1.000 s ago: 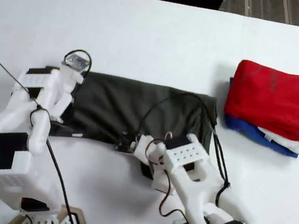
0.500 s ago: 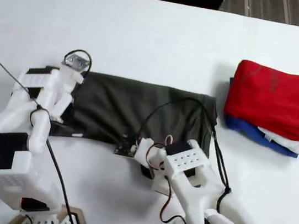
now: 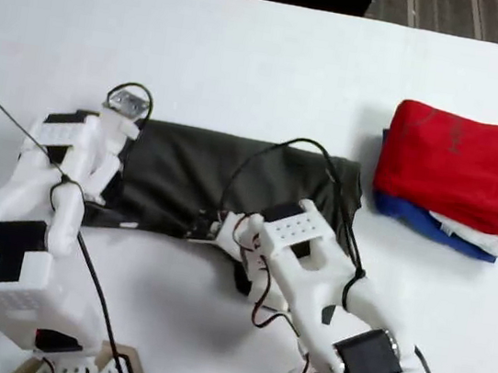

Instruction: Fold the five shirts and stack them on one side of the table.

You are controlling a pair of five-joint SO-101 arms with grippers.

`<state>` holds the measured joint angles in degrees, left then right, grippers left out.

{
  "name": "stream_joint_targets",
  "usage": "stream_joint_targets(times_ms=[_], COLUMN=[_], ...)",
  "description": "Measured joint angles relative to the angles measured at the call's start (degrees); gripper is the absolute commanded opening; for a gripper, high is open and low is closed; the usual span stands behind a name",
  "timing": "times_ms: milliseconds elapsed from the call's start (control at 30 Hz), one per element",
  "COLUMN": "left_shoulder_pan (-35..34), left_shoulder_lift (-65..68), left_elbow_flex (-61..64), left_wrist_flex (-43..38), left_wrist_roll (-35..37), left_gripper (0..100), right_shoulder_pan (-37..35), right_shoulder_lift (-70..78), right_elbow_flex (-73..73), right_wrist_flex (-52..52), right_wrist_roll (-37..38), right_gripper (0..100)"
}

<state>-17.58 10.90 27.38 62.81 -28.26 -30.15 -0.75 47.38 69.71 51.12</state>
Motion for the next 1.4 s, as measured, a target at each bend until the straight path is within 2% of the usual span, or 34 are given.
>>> stream_joint_targets(times_ms=[367, 633, 1000, 1133, 1300, 1400], left_shoulder_pan=[0.0, 0.0, 0.0, 0.0, 0.0, 0.0], left_shoulder_lift=[0.0, 0.0, 0.0, 0.0, 0.0, 0.0], left_elbow_flex=[0.0, 0.0, 0.0, 0.0, 0.0, 0.0], left_wrist_flex=[0.0, 0.0, 0.0, 0.0, 0.0, 0.0], left_wrist_roll=[0.0, 0.0, 0.0, 0.0, 0.0, 0.0], left_gripper=[3, 3, 3, 3, 3, 3], right_shoulder_pan=[-3.0, -4.0, -4.0, -4.0, -3.9, -3.9], right_shoulder_lift=[-6.2, -2.5, -1.3, -1.3, -0.6, 1.8], right_elbow_flex=[4.5, 4.8, 4.6, 4.6, 3.9, 2.1], right_wrist_flex=[-0.3, -1.6, -1.9, -1.9, -2.5, -2.6], right_wrist_roll=[-2.6, -6.6, -6.9, -6.9, -6.9, -6.9], right_gripper=[23.7, 23.9, 23.5, 16.7, 1.5, 2.2])
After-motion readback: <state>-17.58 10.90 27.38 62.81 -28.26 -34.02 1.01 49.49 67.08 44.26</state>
